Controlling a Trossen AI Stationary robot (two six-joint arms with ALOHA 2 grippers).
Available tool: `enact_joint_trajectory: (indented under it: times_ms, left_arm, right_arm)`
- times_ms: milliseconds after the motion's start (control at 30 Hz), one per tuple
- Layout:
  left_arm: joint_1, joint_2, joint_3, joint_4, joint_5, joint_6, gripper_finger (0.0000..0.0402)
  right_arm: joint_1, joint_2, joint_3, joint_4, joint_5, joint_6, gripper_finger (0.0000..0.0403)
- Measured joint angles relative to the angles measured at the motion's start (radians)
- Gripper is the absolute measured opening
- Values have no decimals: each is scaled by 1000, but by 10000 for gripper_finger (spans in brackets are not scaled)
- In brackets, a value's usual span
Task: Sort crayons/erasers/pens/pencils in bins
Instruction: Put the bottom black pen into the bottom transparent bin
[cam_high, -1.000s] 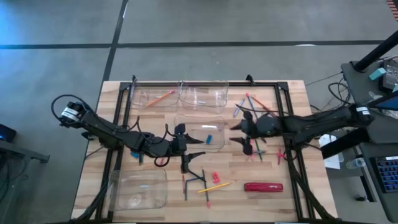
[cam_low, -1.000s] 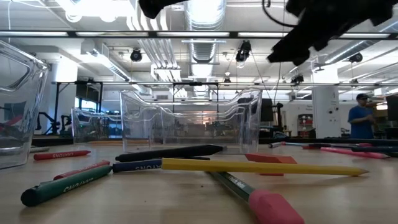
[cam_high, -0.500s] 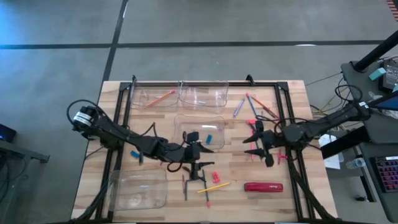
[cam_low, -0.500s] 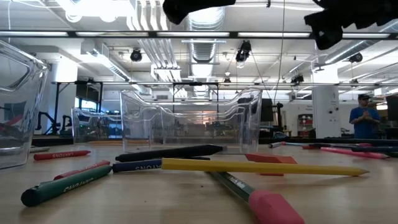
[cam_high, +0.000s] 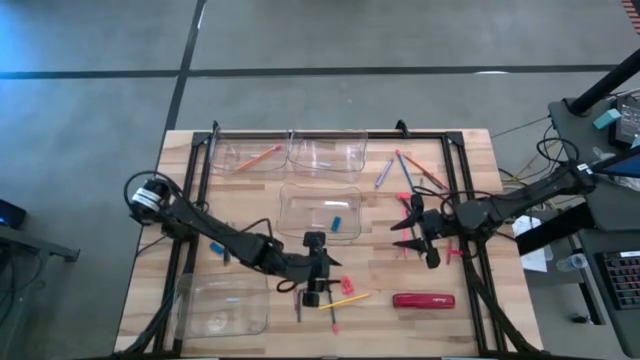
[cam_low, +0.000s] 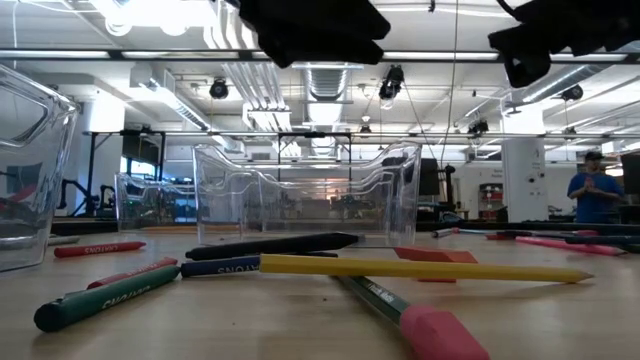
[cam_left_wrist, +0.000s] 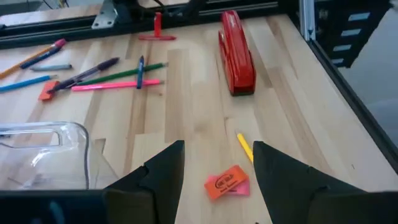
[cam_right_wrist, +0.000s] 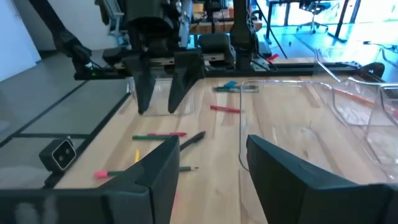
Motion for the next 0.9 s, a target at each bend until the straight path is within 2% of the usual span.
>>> enact_joint_trajectory:
  times_ms: [233, 467, 700, 900]
  left_arm:
    - [-8, 56, 76, -182, 10, -21, 175]
    - [-10, 123, 118, -298, 79, -33, 175]
    - [-15, 128, 125, -371, 80, -83, 175]
    - [-38, 139, 125, -348, 79, -83, 175]
  right_arm:
    - [0, 44, 3, 58, 0, -2, 174]
    - [0, 104, 5, 89, -2, -1, 174]
    - [7, 135, 6, 115, -5, 6, 173]
    - [9, 133, 7, 124, -7, 0, 173]
